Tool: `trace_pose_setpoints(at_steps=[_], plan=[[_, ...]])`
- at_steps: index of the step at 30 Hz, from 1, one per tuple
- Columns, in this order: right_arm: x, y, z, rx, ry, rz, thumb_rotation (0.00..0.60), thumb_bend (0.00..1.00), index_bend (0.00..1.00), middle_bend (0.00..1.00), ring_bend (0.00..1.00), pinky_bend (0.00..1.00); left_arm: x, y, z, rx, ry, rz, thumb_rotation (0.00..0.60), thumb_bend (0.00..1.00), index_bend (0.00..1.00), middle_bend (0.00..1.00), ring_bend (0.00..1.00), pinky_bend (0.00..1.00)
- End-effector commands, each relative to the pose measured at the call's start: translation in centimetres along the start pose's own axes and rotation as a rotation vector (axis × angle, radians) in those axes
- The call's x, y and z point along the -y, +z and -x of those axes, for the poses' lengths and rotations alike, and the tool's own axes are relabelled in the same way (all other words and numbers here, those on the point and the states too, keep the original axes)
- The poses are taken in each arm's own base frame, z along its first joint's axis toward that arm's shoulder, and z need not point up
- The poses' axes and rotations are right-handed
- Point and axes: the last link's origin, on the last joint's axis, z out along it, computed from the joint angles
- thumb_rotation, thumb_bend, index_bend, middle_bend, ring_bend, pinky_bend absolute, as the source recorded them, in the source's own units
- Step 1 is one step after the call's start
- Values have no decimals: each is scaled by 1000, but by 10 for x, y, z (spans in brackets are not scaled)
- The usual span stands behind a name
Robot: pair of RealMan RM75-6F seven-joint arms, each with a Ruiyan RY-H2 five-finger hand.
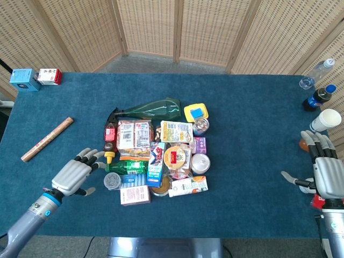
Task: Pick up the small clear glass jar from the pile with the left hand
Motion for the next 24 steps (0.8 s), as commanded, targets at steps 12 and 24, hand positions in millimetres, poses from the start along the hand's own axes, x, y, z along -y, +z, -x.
trace_pose_setpoints(at_steps=[12, 24], plan=[[-7, -5, -5, -17, 6, 17, 479, 113, 19, 98, 0, 0, -13, 18, 19, -1, 23, 18, 599, 275, 230, 0, 0, 0], [-14, -9, -10, -34, 9, 33, 480, 112, 17, 97, 0, 0, -21, 25, 29, 24, 19, 42, 599, 275, 250, 0, 0, 0]])
